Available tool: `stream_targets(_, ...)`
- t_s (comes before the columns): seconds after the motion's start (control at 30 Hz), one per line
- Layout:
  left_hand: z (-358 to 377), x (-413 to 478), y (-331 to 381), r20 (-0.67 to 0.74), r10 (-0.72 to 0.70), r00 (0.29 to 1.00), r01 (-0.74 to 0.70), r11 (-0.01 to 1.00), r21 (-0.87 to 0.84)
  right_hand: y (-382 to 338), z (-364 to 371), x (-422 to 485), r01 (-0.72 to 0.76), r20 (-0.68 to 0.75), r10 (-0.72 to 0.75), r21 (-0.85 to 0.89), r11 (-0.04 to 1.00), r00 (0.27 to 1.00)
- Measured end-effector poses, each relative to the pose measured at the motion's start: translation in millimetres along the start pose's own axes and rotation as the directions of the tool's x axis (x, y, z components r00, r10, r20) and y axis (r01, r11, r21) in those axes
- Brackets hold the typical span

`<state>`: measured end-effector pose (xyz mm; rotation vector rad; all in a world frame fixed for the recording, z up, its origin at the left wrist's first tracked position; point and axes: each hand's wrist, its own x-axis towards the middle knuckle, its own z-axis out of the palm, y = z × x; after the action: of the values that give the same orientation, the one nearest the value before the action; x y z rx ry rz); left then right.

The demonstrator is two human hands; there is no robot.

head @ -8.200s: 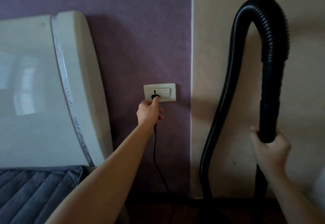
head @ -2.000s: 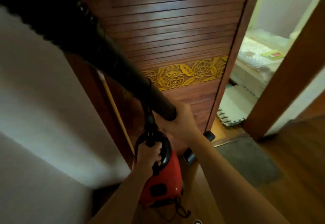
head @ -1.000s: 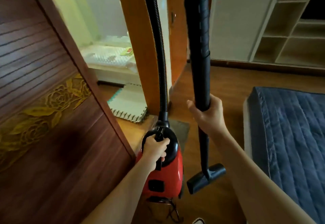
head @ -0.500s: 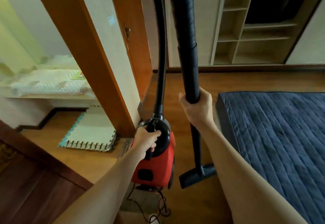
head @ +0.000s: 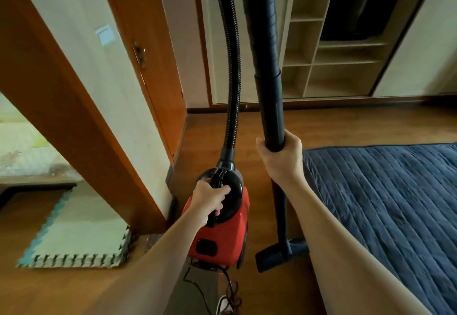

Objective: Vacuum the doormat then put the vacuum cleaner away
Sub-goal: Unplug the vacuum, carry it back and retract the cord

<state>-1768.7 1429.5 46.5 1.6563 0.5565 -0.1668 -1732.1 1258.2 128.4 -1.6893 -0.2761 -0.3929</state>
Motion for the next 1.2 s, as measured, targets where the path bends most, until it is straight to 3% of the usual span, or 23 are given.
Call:
stream_targets(0.17,-14.6,85.5,51.2,0.073,0.015,0.997,-0.015,1.000,-0.004,18.2,48.9,87.3,-0.008,-0.039,0.007,-0.032,0.999,0.999)
stream_targets(0.53,-19.1,252.6,122.0,0.095,-0.011,0.995,0.010,1.000,0.015,82.4,110.1,237.6,0.001,-0.078,-0.006,-0.070,0.998,0.997)
stream_targets(0.87,28.6,438.8,199.5,0.070,-0.040,0.997,0.036,0.998,0.059,192.8,124.8,418.2,-0.050,-0.084,0.048,-0.022,0.998,0.995)
stream_targets(1.0,52.1,504.6,245.5,0.126,-0.102,0.987,0.094,0.993,0.070,227.0,127.8,491.4,-0.069,-0.080,0.068,-0.002,0.998,0.994)
stream_targets(1.2,77.4,589.9,294.4,0.108,-0.014,0.994,-0.003,0.989,0.149,260.3,129.4,583.1,-0.074,-0.094,0.074,-0.003,0.997,0.993)
